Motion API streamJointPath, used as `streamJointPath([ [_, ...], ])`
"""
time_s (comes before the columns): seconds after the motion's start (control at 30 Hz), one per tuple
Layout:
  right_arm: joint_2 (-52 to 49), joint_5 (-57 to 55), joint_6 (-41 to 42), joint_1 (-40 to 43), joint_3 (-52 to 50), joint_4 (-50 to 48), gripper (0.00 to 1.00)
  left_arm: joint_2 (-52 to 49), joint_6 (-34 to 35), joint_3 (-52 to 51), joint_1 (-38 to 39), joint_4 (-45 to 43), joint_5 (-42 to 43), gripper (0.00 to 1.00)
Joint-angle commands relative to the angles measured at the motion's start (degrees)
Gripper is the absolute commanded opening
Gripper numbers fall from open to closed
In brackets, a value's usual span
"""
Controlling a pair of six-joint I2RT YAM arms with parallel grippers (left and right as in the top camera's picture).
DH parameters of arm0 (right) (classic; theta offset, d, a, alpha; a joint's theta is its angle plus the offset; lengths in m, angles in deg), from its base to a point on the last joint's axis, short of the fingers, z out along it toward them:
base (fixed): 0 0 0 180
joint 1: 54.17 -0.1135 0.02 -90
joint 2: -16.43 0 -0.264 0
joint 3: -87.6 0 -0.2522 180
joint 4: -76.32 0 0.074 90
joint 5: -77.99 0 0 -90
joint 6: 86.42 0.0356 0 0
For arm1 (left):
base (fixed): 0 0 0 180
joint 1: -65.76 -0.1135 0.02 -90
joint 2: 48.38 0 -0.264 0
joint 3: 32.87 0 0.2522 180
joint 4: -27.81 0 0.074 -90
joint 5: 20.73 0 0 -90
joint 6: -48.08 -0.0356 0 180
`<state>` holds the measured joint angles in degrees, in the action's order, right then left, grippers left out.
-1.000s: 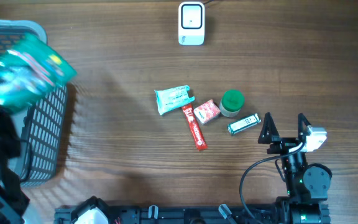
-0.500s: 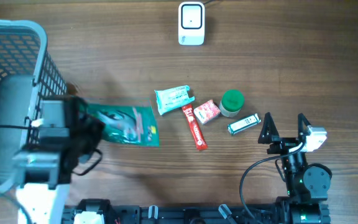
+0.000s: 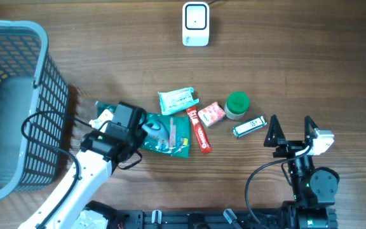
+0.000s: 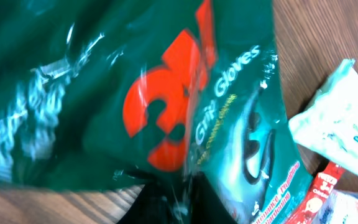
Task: Scan the item barcode
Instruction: 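Pull the green glove bag out and lay it left of the items, then withdraw the left arm to rest and reach the right gripper toward the jar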
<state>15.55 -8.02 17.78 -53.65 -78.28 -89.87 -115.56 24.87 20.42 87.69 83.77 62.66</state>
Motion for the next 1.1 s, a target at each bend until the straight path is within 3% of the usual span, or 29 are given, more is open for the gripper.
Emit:
streamJointPath([
  [0.0, 0.5, -0.6, -0.5, -0.3, -0.1, -0.1, 1.00, 1.6, -2.5, 2.0, 2.5, -2.3, -2.8, 1.00],
  [0.13, 0.5, -0.6, -0.5, -0.3, -0.1, -0.1, 1.00, 4.5, -11.1, 11.8, 2.6, -1.5, -11.9, 1.00],
  [0.3, 0.5, -0.6, -0.5, -0.3, -0.1, -0.1, 1.00, 4.9, -28.3, 31.1, -1.5, -3.2, -26.9, 1.00],
  [0.47, 0.5, -0.6, -0.5, -0.3, -0.1, -0.1, 0.99, 4.9, -47.5, 45.0, -10.6, -14.4, -33.8, 1.00],
  [0.57, 0.5, -0.6, -0.5, -0.3, -0.1, -0.1, 1.00, 5.7, -54.4, 47.9, -16.1, -19.6, -34.0, 1.00],
  [0.73, 0.5, -0.6, -0.5, -0.3, -0.1, -0.1, 1.00, 9.3, -56.1, 47.8, -17.9, -16.9, -31.6, 1.00],
  [0.83, 0.5, -0.6, -0.5, -0.3, -0.1, -0.1, 1.00, 15.5, -56.1, 46.6, -17.9, -14.9, -24.5, 1.00],
  [1.07, 0.5, -0.6, -0.5, -0.3, -0.1, -0.1, 1.00, 31.1, -56.1, 40.4, -17.9, -18.5, -19.8, 1.00],
])
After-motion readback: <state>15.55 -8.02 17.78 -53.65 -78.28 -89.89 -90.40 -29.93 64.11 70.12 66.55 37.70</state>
